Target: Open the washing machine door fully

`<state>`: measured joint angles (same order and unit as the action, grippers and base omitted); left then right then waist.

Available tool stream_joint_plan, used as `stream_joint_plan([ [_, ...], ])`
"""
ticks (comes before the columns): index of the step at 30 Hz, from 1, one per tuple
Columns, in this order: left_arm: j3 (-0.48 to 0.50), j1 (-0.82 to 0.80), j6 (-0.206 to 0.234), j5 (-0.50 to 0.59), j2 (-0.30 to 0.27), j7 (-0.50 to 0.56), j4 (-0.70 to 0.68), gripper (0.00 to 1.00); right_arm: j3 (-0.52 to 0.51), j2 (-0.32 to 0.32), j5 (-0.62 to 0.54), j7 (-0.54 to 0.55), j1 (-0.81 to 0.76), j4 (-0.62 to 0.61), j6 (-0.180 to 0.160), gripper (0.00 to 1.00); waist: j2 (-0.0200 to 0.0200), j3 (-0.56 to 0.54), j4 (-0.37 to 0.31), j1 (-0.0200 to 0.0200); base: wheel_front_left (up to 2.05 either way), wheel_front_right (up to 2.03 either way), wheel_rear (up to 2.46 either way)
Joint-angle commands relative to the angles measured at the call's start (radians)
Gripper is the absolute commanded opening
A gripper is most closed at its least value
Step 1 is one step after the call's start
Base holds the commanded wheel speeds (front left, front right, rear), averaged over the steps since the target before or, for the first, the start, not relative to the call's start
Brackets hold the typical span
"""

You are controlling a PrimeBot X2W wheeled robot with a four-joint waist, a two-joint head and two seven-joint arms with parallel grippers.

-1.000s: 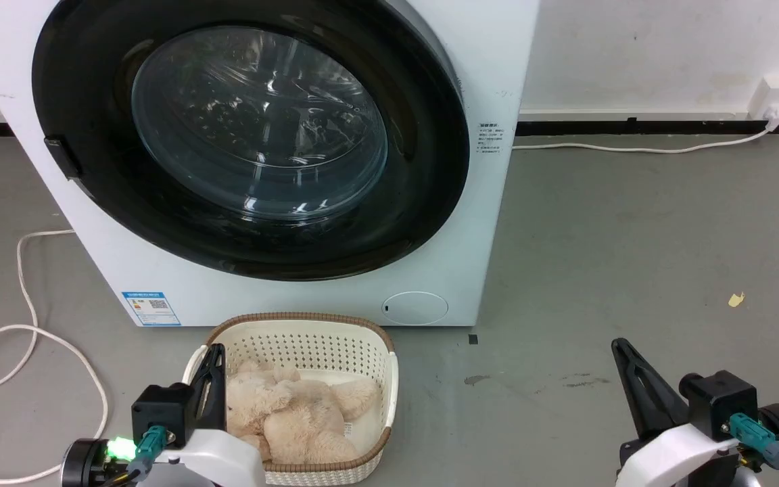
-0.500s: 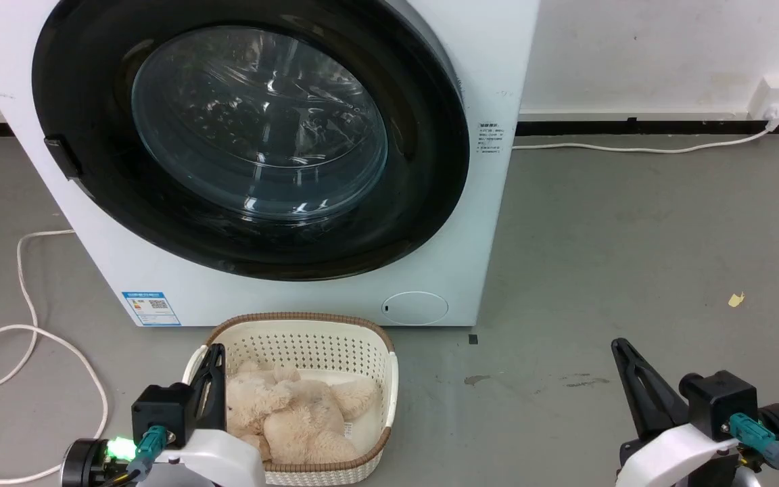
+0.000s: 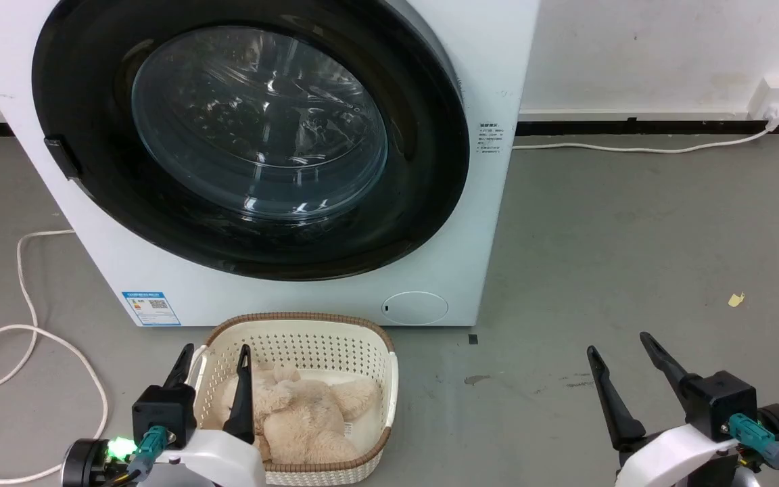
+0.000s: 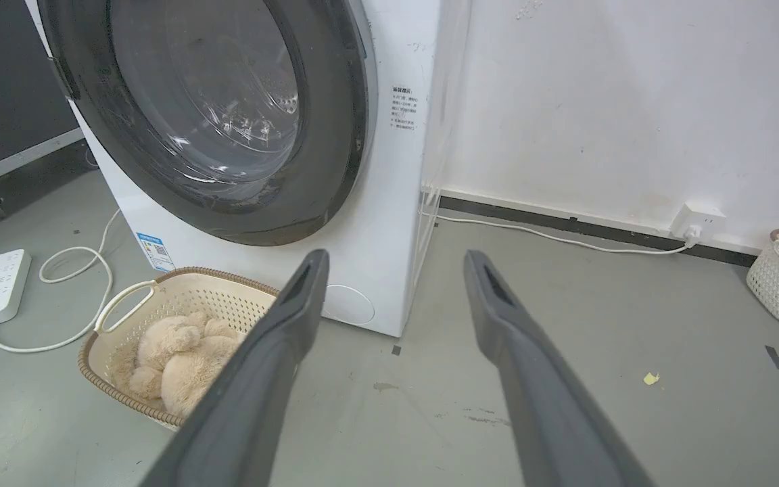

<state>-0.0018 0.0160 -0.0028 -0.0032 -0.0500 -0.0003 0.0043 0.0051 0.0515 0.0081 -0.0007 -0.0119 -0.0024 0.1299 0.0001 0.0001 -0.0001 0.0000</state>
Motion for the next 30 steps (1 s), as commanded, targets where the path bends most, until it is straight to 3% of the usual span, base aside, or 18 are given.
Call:
stream_joint_plan([
  [1, -0.002, 0.0, 0.0, 0.001, 0.0, -0.006, 0.0, 1.0, -0.001, 0.0, 0.004, -0.006, -0.001, 0.0, 0.0, 1.0, -0.0001, 0.0, 0.0, 0.0, 0.0, 0.0, 0.0],
  [24, -0.025, -0.018, 0.006, -0.005, -0.001, -0.058, -0.019, 1.0, 0.002, 0.008, 0.008, -0.058, 0.01, -0.029, 0.0, 1.0, -0.0001, 0.058, 0.017, 0.0, 0.0, 0.0, 0.0],
  [25, -0.027, -0.02, 0.006, -0.005, -0.001, -0.06, -0.02, 1.0, 0.003, 0.01, 0.009, -0.06, 0.013, -0.03, 0.0, 0.93, -0.0001, 0.063, 0.019, 0.0, 0.0, 0.0, 0.0],
  [26, -0.028, -0.023, 0.007, -0.006, -0.001, -0.062, -0.022, 1.0, 0.003, 0.012, 0.01, -0.062, 0.016, -0.032, 0.0, 0.44, -0.0001, 0.069, 0.02, 0.0, 0.0, 0.0, 0.0],
  [28, -0.03, -0.028, 0.008, -0.007, -0.001, -0.066, -0.026, 1.0, 0.003, 0.017, 0.014, -0.066, 0.025, -0.036, 0.0, 0.0, -0.0001, 0.081, 0.024, 0.0, 0.0, 0.0, 0.0],
  [30, -0.031, -0.033, 0.009, -0.009, -0.001, -0.071, -0.029, 1.0, 0.005, 0.023, 0.023, -0.07, 0.037, -0.039, 0.0, 0.0, -0.0001, 0.094, 0.027, 0.0, 0.0, 0.0, 0.0],
])
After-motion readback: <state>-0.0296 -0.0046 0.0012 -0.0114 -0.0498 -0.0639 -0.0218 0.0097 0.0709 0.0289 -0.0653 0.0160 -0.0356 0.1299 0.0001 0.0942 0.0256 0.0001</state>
